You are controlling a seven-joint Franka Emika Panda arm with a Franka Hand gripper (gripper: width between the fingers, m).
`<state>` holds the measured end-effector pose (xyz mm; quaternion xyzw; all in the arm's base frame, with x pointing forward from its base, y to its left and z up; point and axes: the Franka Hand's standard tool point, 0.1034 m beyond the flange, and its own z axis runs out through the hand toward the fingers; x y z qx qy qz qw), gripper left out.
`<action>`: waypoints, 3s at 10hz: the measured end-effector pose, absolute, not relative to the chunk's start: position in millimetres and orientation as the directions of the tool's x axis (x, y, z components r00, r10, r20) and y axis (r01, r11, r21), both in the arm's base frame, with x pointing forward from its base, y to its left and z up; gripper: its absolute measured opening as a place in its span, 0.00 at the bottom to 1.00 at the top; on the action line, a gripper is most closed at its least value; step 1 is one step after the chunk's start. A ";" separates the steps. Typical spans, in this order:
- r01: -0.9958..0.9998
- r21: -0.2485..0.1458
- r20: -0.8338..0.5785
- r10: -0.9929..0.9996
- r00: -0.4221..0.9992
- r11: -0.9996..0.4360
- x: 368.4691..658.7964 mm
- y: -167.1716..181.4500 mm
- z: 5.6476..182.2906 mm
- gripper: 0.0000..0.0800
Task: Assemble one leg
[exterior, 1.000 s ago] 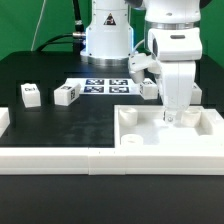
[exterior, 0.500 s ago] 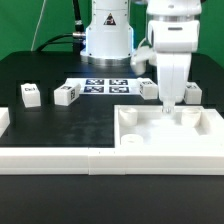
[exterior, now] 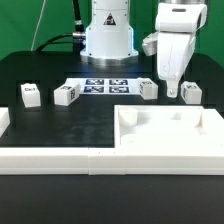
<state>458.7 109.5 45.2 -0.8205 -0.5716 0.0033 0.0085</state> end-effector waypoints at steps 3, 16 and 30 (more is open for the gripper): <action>0.856 -0.022 0.003 0.857 0.516 -0.516 458.1 110.6 44.9 0.81; -0.029 -0.061 -0.103 -0.022 0.994 -0.998 419.1 155.0 34.1 0.81; 0.037 0.001 -0.834 0.020 0.552 -0.999 390.4 162.4 7.0 0.81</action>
Offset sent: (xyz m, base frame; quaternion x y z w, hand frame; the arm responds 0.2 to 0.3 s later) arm 0.0000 0.0000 0.0000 0.0000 0.0000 0.1593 0.9872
